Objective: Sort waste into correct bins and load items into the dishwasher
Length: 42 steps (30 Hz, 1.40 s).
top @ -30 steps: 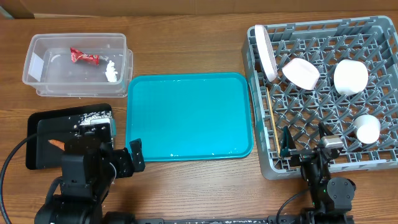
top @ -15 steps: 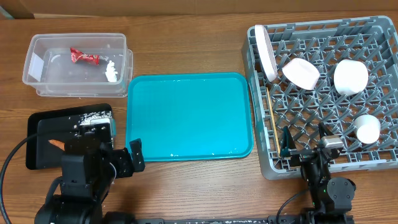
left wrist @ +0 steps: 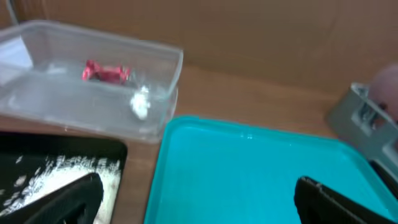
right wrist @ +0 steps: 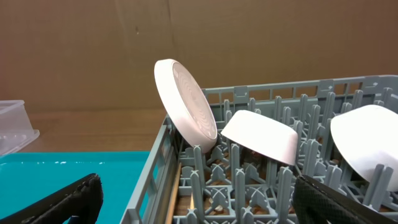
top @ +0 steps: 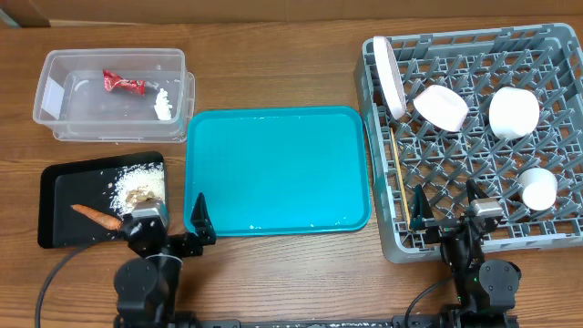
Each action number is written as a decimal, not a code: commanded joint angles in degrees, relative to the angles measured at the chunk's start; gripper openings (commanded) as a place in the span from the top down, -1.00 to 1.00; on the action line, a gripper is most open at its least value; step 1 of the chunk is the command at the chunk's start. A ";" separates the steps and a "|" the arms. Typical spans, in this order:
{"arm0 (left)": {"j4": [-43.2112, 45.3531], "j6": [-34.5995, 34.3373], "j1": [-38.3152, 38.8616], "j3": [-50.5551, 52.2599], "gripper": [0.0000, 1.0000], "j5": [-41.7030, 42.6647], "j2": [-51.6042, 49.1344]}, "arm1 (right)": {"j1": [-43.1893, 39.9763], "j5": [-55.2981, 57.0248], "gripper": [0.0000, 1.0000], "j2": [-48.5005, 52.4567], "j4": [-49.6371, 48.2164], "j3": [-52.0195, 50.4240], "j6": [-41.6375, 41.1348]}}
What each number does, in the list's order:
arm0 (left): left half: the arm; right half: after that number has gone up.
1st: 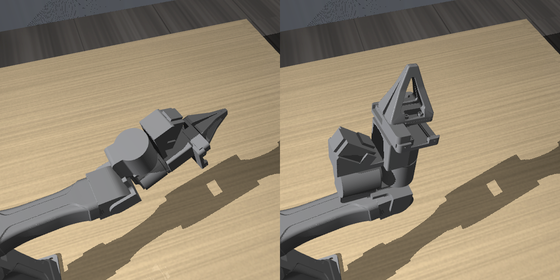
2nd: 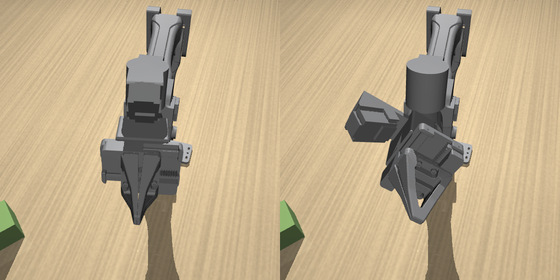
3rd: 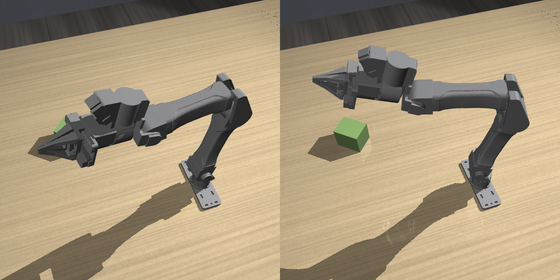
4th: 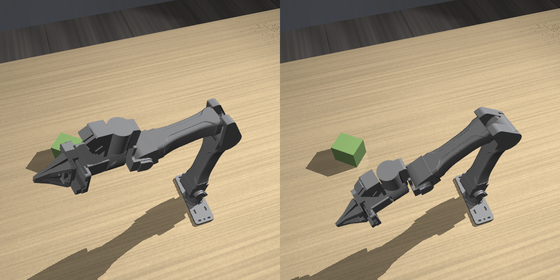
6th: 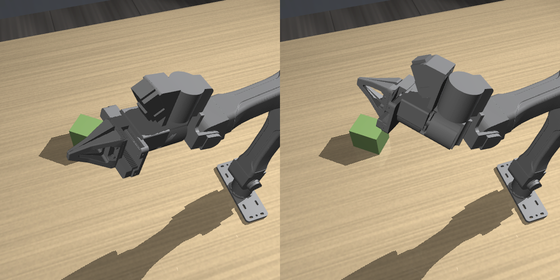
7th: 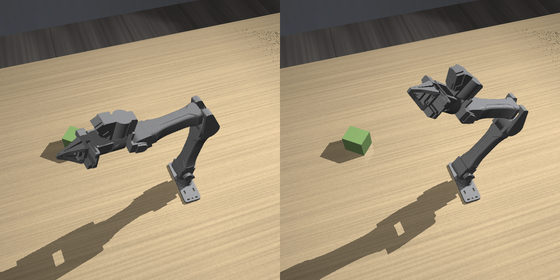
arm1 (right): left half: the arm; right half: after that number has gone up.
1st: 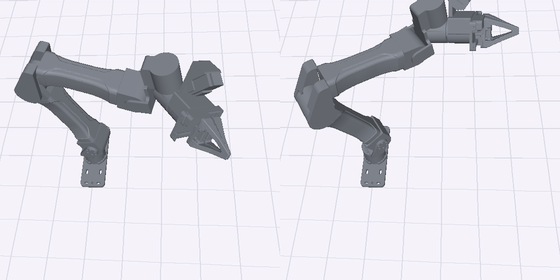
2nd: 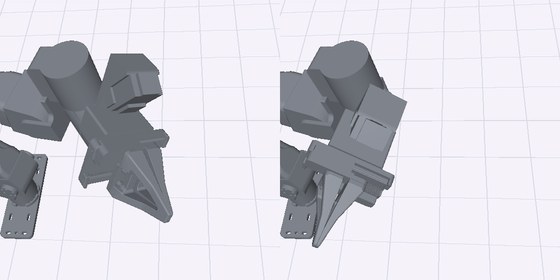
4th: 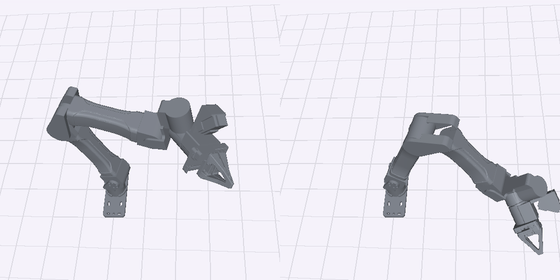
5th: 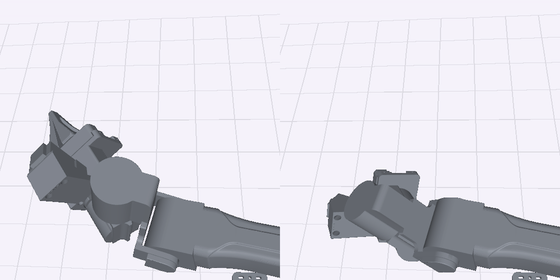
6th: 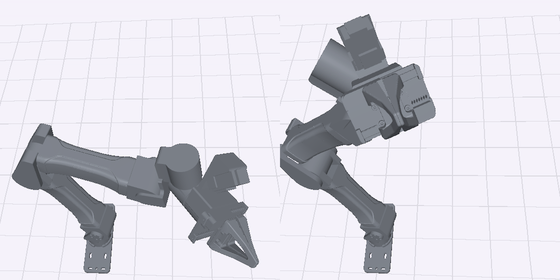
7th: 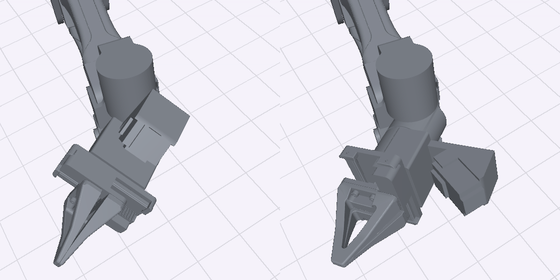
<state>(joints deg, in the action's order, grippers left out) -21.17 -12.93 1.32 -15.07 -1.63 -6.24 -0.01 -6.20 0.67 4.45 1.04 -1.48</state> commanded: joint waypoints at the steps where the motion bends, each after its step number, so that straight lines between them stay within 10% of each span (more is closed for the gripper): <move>1: 11.52 0.61 -0.70 8.20 -0.99 -0.35 4.85 | -0.37 -0.48 -1.00 -0.50 -0.28 -0.57 -0.24; 4: 24.81 2.75 -1.18 15.08 -1.00 -0.20 6.08 | -0.37 -0.46 -1.00 -0.50 -0.28 -0.57 -0.24; 42: 16.74 4.59 -1.40 14.78 -1.00 2.71 5.99 | -0.37 -0.46 -1.00 -0.48 -0.28 -0.57 -0.24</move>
<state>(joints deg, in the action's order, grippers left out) -4.40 -9.17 0.27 -0.47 0.25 -0.75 -0.03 -6.22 0.64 4.47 1.04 -1.48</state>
